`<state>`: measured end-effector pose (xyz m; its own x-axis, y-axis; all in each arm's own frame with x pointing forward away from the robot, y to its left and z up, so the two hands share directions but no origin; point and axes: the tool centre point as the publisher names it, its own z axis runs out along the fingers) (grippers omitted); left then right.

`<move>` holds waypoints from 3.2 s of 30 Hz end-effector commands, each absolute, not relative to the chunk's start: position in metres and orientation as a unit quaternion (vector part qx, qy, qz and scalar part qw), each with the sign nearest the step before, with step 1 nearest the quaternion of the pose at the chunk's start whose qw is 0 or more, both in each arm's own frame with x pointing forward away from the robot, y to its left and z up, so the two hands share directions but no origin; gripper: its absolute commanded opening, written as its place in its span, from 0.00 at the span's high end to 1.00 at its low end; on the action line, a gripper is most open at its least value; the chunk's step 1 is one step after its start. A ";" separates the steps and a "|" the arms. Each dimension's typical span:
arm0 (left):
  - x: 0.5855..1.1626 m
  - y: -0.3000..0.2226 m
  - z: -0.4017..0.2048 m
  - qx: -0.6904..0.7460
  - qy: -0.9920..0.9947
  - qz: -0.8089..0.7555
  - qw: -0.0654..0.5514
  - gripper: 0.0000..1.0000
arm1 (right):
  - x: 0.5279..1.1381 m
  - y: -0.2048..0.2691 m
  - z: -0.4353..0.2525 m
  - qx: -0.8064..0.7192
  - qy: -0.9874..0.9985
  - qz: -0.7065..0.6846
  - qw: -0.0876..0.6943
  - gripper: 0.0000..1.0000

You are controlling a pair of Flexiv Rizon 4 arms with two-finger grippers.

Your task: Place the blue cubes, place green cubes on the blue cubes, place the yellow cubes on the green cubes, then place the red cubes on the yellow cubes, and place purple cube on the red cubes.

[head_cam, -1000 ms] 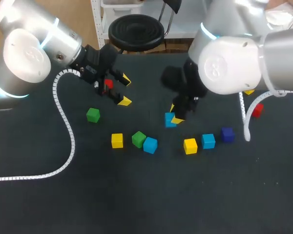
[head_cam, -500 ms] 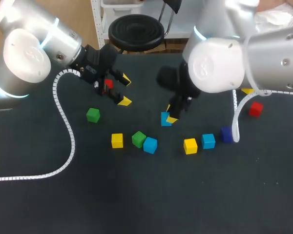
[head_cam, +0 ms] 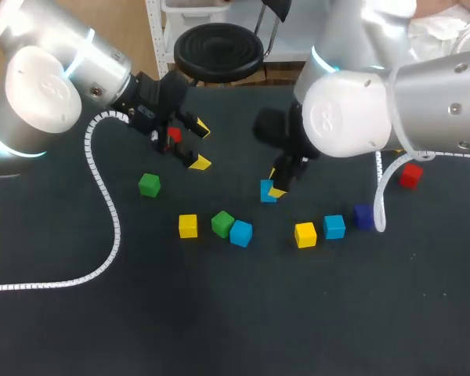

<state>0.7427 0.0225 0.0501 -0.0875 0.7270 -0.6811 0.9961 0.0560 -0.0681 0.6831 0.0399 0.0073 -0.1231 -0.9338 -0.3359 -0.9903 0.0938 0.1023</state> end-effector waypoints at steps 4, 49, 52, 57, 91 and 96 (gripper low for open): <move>0.744 0.023 0.050 0.630 0.683 -0.276 0.244 0.00 | 0.690 0.037 0.006 -0.656 0.734 0.151 0.091 1.00; 0.744 0.023 0.050 0.630 0.683 -0.276 0.244 0.00 | 0.700 0.047 -0.001 -0.676 0.713 0.165 0.084 1.00; 0.744 0.023 0.050 0.630 0.683 -0.276 0.244 0.00 | 0.701 0.046 -0.001 -0.677 0.712 0.163 0.084 1.00; 0.744 0.023 0.050 0.630 0.683 -0.276 0.244 0.00 | 0.704 0.047 -0.002 -0.680 0.710 0.163 0.083 1.00; 0.744 0.023 0.050 0.630 0.683 -0.276 0.244 0.00 | 0.709 0.051 -0.002 -0.686 0.705 0.163 0.077 1.00; 0.744 0.023 0.050 0.630 0.683 -0.276 0.244 0.00 | 0.708 0.049 -0.003 -0.684 0.707 0.163 0.077 1.00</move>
<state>0.7427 0.0225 0.0501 -0.0875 0.7270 -0.6811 0.9961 0.0560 -0.0681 0.7087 0.0503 -0.0030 -0.0523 -0.9428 -0.3293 -0.9919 0.0108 0.1266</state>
